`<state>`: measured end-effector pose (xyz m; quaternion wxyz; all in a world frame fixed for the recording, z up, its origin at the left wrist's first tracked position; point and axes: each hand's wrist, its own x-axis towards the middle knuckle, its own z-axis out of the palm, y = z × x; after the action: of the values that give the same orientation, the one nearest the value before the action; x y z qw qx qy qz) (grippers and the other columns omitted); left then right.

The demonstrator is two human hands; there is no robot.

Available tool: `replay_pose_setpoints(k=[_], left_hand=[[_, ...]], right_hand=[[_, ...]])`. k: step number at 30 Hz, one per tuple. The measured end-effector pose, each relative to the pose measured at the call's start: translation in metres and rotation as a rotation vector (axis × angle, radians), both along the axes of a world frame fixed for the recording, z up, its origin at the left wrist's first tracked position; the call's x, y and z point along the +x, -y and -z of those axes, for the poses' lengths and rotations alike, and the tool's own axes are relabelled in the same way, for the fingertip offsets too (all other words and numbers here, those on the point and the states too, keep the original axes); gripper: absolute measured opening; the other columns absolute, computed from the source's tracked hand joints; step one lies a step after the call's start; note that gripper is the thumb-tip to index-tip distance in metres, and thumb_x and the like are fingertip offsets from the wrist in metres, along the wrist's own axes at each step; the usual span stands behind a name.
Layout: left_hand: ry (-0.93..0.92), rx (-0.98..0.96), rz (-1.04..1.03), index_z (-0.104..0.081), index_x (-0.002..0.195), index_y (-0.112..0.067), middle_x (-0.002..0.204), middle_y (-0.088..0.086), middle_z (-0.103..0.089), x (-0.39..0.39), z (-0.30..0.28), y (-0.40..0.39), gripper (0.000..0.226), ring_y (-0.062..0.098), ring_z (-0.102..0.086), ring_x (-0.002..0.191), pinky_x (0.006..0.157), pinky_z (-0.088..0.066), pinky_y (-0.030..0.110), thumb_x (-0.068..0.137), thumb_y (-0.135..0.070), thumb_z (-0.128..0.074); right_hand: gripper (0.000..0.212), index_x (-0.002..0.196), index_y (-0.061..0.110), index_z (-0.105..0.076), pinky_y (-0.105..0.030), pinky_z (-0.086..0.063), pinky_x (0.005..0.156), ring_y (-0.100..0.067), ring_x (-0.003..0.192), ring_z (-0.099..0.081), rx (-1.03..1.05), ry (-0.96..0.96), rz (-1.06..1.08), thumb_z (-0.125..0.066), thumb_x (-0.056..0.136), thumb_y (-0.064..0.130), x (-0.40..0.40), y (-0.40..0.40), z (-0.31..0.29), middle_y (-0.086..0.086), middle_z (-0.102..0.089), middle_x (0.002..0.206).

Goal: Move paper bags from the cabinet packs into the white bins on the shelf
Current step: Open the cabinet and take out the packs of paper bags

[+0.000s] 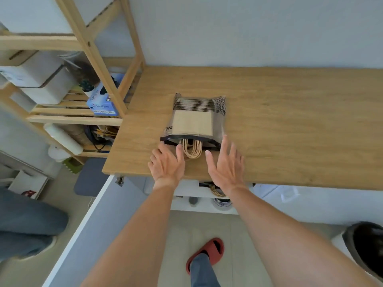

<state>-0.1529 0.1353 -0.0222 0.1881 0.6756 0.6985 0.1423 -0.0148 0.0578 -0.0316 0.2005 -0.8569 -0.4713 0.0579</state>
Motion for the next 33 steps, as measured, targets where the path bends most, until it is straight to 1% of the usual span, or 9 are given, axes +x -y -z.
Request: replay_pose_setpoints(k=[3,6,10,16,20,23,28,31,33], left_hand=[[0.018,0.004,0.024,-0.033,0.144,-0.007,0.133,0.02,-0.049,-0.019,0.005,0.04,0.065,0.036,-0.047,0.12,0.098,-0.035,0.046,0.099,-0.054,-0.031],[0.019,0.012,0.036,-0.04,0.137,-0.006,0.129,0.02,-0.052,-0.038,0.016,0.083,0.059,0.036,-0.05,0.116,0.094,-0.038,0.046,0.099,-0.051,-0.034],[0.004,-0.032,0.077,-0.043,0.134,-0.009,0.126,0.017,-0.053,-0.055,0.05,0.129,0.053,0.035,-0.052,0.114,0.093,-0.04,0.045,0.099,-0.048,-0.037],[-0.045,-0.13,0.089,-0.043,0.133,-0.009,0.128,0.019,-0.052,-0.048,0.115,0.151,0.052,0.036,-0.049,0.118,0.095,-0.039,0.047,0.099,-0.048,-0.038],[-0.076,-0.164,0.13,-0.043,0.133,-0.008,0.129,0.021,-0.051,-0.021,0.167,0.134,0.053,0.038,-0.048,0.119,0.098,-0.039,0.049,0.099,-0.048,-0.037],[-0.055,-0.16,0.157,-0.043,0.132,-0.009,0.128,0.02,-0.051,0.012,0.213,0.106,0.051,0.038,-0.05,0.117,0.096,-0.04,0.048,0.099,-0.047,-0.035],[-0.081,-0.086,0.224,-0.043,0.128,-0.008,0.121,0.02,-0.052,0.067,0.284,0.048,0.048,0.036,-0.053,0.107,0.089,-0.043,0.047,0.1,-0.046,-0.032],[-0.03,-0.063,0.24,-0.041,0.127,-0.006,0.121,0.021,-0.053,0.093,0.314,0.015,0.045,0.037,-0.053,0.107,0.089,-0.045,0.048,0.1,-0.042,-0.034],[0.068,-0.109,0.205,-0.04,0.128,-0.004,0.125,0.023,-0.052,0.106,0.327,-0.001,0.044,0.039,-0.052,0.112,0.091,-0.044,0.048,0.101,-0.038,-0.035]], right_hand=[[0.062,0.142,0.01,-0.037,-0.044,-0.037,0.092,-0.035,0.107,-0.05,0.033,0.048,0.014,-0.043,0.097,0.051,-0.016,0.04,0.001,-0.018,-0.049,0.126],[0.051,0.128,0.008,-0.049,-0.043,-0.038,0.086,-0.033,0.098,-0.05,0.004,0.095,-0.004,-0.048,0.095,0.046,-0.032,0.082,0.016,-0.015,-0.051,0.112],[0.048,0.126,0.006,-0.053,-0.044,-0.039,0.089,-0.035,0.102,-0.05,-0.072,0.053,0.03,-0.051,0.095,0.043,-0.045,0.13,0.051,-0.017,-0.053,0.112],[0.054,0.135,0.007,-0.048,-0.044,-0.035,0.1,-0.035,0.118,-0.046,-0.216,0.065,-0.015,-0.048,0.097,0.045,-0.029,0.16,0.112,-0.019,-0.049,0.129],[0.056,0.138,0.006,-0.045,-0.046,-0.033,0.102,-0.038,0.122,-0.044,-0.266,0.027,0.032,-0.047,0.098,0.045,-0.003,0.141,0.156,-0.023,-0.045,0.137],[0.058,0.142,0.006,-0.041,-0.047,-0.031,0.104,-0.039,0.125,-0.041,-0.299,0.018,0.028,-0.045,0.098,0.045,0.023,0.113,0.203,-0.023,-0.041,0.142],[0.057,0.141,0.009,-0.04,-0.046,-0.034,0.101,-0.038,0.123,-0.043,-0.263,0.016,0.055,-0.043,0.1,0.049,0.074,0.048,0.277,-0.021,-0.043,0.139],[0.06,0.142,0.011,-0.038,-0.046,-0.035,0.101,-0.038,0.122,-0.045,-0.206,-0.037,0.123,-0.044,0.099,0.051,0.101,0.013,0.31,-0.02,-0.043,0.138],[0.066,0.148,0.015,-0.032,-0.045,-0.036,0.098,-0.039,0.121,-0.046,-0.169,-0.099,0.187,-0.044,0.098,0.055,0.115,-0.005,0.327,-0.021,-0.042,0.139]])
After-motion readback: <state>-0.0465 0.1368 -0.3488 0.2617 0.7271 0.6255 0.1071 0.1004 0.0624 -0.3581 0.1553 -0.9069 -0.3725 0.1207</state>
